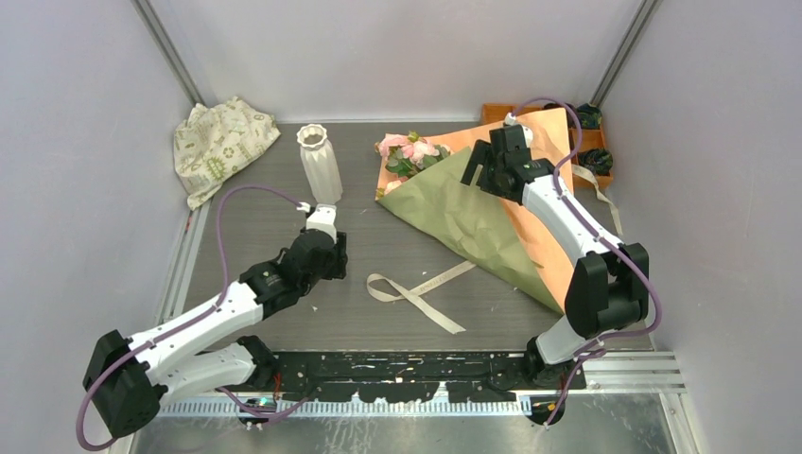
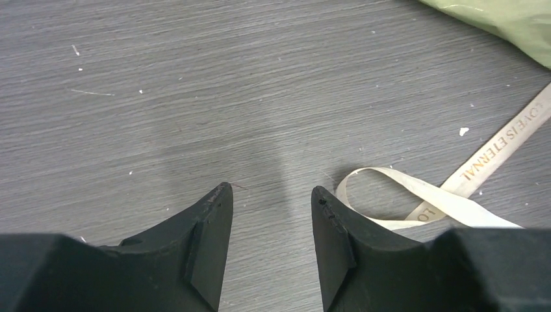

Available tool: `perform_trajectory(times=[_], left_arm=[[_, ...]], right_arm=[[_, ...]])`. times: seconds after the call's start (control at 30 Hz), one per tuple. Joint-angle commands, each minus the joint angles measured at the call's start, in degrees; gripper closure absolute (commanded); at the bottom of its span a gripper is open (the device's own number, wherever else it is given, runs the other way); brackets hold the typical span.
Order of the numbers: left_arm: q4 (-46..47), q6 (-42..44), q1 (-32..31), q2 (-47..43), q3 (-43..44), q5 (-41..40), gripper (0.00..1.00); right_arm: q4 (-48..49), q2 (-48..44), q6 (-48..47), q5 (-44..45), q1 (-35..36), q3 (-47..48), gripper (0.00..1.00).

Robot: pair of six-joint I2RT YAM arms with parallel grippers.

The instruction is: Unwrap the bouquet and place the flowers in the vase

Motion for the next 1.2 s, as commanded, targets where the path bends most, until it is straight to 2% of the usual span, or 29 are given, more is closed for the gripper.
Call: perform_trajectory(times=[0.0, 0.23, 0.33, 0.4, 0.5, 0.53, 0.57, 0.63, 0.77, 0.93, 1.17], left_arm=[[0.71, -0.6, 0.06, -1.93, 3.52, 0.65, 0.52], [-2.31, -0.64, 0.08, -3.38, 5.38, 0.57, 0.52], [-4.34, -0.33, 0.07, -4.64, 7.24, 0.86, 0.52], [-5.66, -0.13, 0.01, -5.62, 8.78, 1.0, 0.52], [-7.59, 0.12, 0.08, -7.5, 10.92, 0.85, 0.52], [-8.02, 0.11, 0.01, -8.03, 11.47, 0.88, 0.52], [-8.38, 0.22, 0.0, -8.53, 12.07, 0.96, 0.52], [-8.78, 0.11, 0.02, -9.4, 12.85, 1.17, 0.52], [-10.55, 0.0, 0.08, -7.97, 16.45, -0.92, 0.51], [-12.59, 0.56, 0.06, -3.98, 21.96, -2.73, 0.51], [-13.2, 0.97, 0.05, -4.42, 23.82, -4.19, 0.51]], right_arm=[[1.6, -0.68, -1.31, 2.27, -0.01, 0.37, 0.11], [2.5, 0.23, -1.76, 4.56, -0.12, -2.84, 0.1], [3.05, 1.62, -2.14, 0.97, -0.41, -3.3, 0.11], [4.7, 2.09, -2.18, -4.0, -0.39, -4.49, 0.25], [7.87, 1.5, -0.76, -11.93, -0.4, -6.94, 0.66], [9.31, 1.07, 0.03, -14.4, -0.24, -7.77, 0.75], [10.27, 0.63, 0.83, -16.24, 0.09, -8.67, 0.83], [11.44, -0.33, 1.44, -18.54, 1.86, -9.94, 0.93], [11.61, -0.29, 2.02, -17.21, 10.09, -10.19, 0.97], [13.77, 6.01, 4.89, -17.1, 20.11, -6.51, 0.98], [13.11, 16.54, 6.37, -17.1, 26.87, 3.0, 0.99]])
